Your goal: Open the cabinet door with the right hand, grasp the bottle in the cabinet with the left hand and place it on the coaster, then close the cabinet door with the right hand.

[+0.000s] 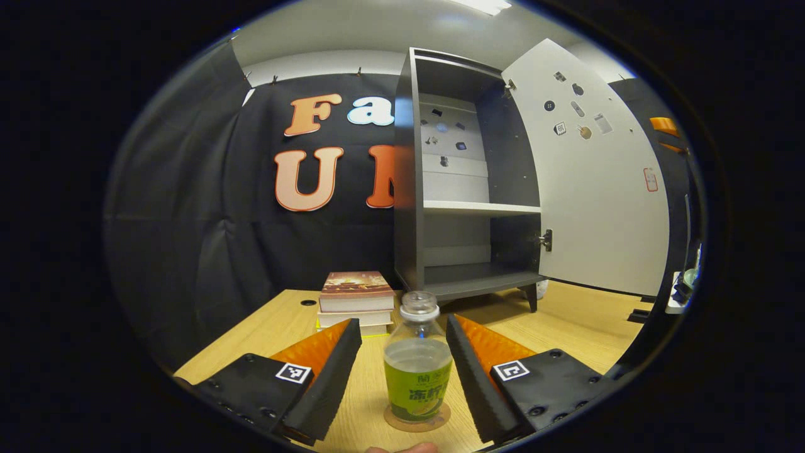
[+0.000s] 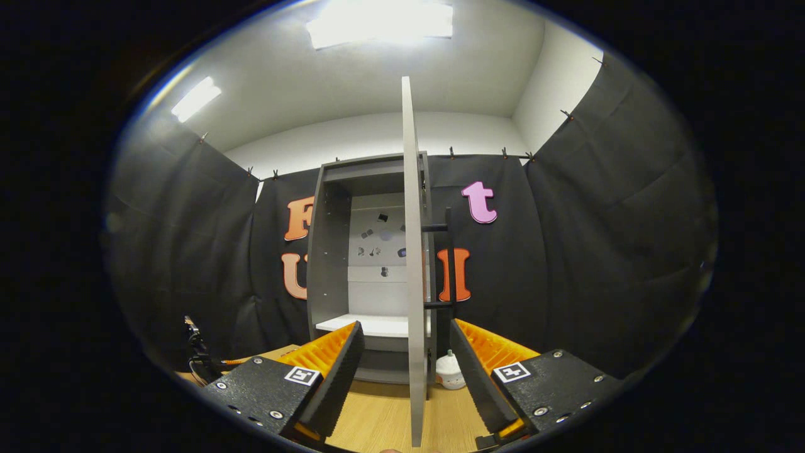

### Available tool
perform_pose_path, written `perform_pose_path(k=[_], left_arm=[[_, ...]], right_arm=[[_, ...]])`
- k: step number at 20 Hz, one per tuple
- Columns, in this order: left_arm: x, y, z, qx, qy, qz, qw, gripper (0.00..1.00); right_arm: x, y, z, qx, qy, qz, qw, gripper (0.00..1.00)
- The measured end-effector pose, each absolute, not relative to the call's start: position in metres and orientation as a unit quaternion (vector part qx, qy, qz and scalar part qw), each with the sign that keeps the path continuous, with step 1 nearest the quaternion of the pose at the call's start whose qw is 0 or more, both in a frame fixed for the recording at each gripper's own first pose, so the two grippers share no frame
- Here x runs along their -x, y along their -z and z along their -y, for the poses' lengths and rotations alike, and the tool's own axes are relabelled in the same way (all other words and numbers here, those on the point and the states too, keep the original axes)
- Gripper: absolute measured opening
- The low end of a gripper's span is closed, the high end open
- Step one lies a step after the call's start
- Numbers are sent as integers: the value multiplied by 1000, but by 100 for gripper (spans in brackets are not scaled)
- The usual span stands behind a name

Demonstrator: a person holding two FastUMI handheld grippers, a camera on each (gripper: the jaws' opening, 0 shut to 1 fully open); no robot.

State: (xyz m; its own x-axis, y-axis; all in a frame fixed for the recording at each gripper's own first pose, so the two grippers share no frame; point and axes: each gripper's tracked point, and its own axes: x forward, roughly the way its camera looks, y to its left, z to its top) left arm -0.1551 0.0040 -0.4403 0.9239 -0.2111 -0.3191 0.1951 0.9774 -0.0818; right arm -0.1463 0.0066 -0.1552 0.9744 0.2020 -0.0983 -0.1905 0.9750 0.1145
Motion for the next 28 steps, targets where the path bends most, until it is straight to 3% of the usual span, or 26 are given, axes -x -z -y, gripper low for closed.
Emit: perform_pose_path(k=[3, 14, 28], left_arm=[[150, 414, -6, 29, 97, -158, 982, 89], [88, 311, -65, 44, 31, -159, 986, 89], [52, 186, -54, 51, 45, -108, 992, 89]], right_arm=[[148, 148, -12, -76, -116, -56, 989, 85], [120, 126, 30, -147, -84, -79, 982, 85], [81, 104, 66, -120, -34, -76, 989, 89]])
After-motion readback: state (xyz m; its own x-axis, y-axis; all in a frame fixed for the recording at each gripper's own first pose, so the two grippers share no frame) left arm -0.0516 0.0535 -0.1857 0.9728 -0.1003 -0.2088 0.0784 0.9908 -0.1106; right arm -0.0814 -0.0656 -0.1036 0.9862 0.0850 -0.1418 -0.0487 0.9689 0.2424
